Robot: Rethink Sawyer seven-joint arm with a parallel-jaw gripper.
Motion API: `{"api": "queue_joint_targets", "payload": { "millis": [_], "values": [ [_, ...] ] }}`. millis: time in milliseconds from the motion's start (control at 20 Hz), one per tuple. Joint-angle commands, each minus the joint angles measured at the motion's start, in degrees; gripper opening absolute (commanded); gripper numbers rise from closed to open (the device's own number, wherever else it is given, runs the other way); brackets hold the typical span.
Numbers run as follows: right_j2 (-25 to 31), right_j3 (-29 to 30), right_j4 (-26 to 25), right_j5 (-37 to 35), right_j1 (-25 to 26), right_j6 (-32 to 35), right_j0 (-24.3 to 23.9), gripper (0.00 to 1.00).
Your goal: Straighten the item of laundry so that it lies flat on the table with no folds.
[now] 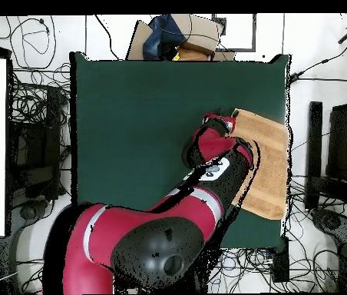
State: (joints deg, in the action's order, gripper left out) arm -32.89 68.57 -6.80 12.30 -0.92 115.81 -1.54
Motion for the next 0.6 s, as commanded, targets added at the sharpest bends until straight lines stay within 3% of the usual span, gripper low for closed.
{"api": "queue_joint_targets", "payload": {
  "millis": [50,250,600],
  "values": [
    [-1.6,-1.1,5.6,-0.7,5.3,6.3,2.4,1.00],
    [2.5,-1.1,2.7,-1.8,3.8,5.2,0.5,1.00],
    [4.2,-1.7,2.2,-2.2,4.2,5.3,-0.6,1.00]
  ]
}}
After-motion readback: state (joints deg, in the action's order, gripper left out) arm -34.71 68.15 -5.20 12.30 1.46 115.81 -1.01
